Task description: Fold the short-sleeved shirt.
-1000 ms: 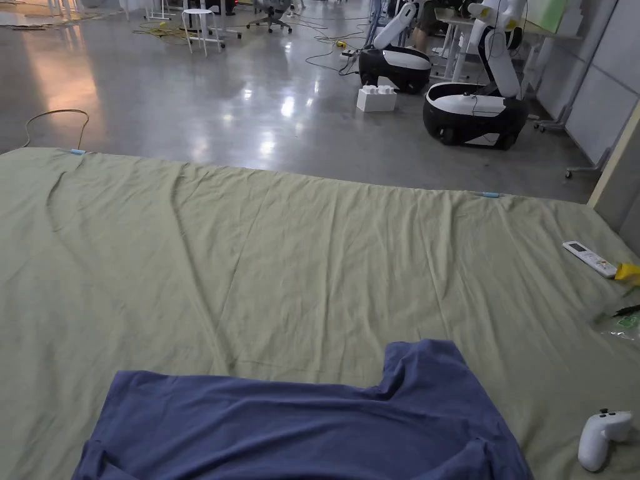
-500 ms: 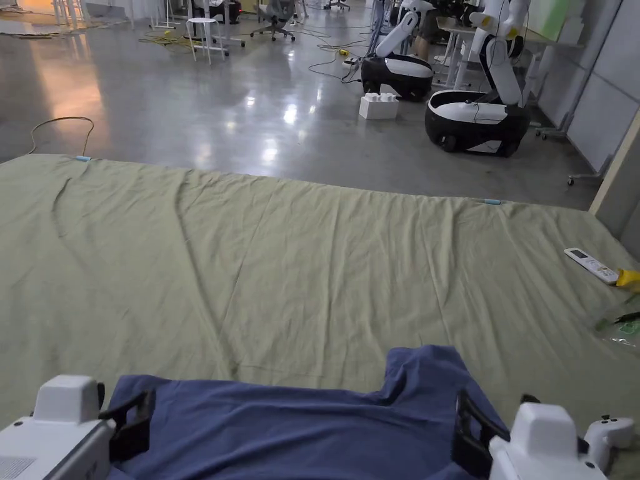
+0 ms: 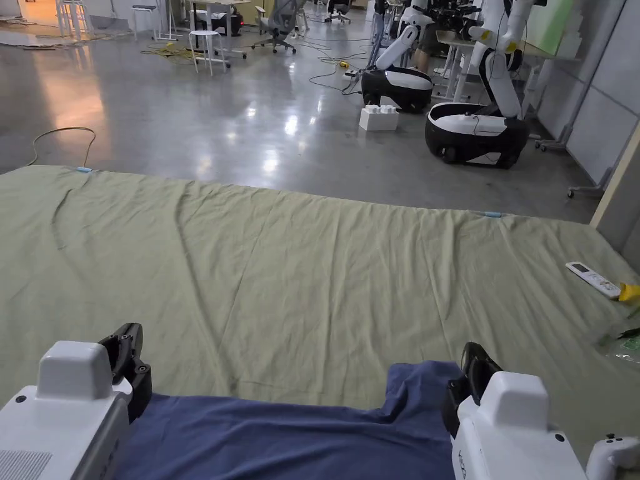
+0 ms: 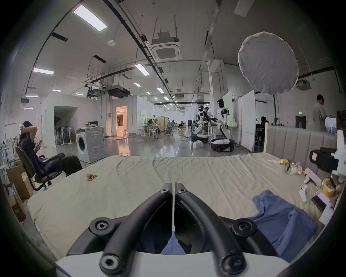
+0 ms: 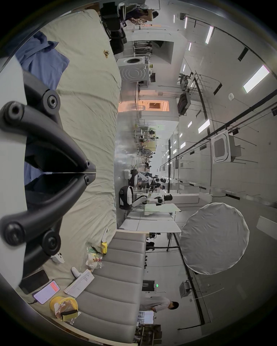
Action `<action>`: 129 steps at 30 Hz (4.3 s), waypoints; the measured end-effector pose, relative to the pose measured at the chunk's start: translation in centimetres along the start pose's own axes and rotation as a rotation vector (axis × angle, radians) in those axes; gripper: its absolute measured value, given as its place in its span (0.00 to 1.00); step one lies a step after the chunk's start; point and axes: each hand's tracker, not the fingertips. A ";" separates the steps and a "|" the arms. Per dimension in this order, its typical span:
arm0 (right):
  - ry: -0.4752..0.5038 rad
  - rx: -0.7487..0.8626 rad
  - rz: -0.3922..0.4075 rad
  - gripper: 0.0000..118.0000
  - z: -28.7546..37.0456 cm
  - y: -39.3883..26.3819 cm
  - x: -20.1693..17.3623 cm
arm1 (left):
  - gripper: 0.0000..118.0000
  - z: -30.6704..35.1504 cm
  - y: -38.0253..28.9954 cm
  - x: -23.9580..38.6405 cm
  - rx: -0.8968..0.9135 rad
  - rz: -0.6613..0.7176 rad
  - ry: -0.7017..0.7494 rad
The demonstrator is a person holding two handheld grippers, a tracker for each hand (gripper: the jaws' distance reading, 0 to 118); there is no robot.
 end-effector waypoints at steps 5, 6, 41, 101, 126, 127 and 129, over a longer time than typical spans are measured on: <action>-0.006 -0.017 0.001 0.01 -0.4 -0.3 0.2 | 0.01 -3.3 -2.1 -3.1 -0.146 0.018 -0.016; -0.005 -0.023 0.006 0.01 -0.4 -0.5 0.3 | 0.01 -4.6 -2.6 -4.2 -0.190 0.033 -0.016; 0.024 -0.709 -0.015 0.54 -13.4 -10.0 9.8 | 0.04 -18.7 -10.0 -5.8 -0.742 0.042 -0.091; 0.137 -0.926 0.044 0.02 5.6 -16.5 11.5 | 0.06 1.5 -14.7 -9.5 -0.772 -0.009 -0.203; -0.009 -0.007 0.055 0.29 1.4 1.7 1.0 | 0.49 -0.9 1.2 2.1 0.017 -0.009 -0.014; -0.003 0.005 0.046 0.18 1.2 1.7 0.9 | 0.43 -0.8 1.4 2.6 0.026 -0.019 -0.018; -0.012 0.013 0.035 0.13 0.8 1.9 0.6 | 0.25 -0.9 2.1 2.8 0.039 -0.037 -0.017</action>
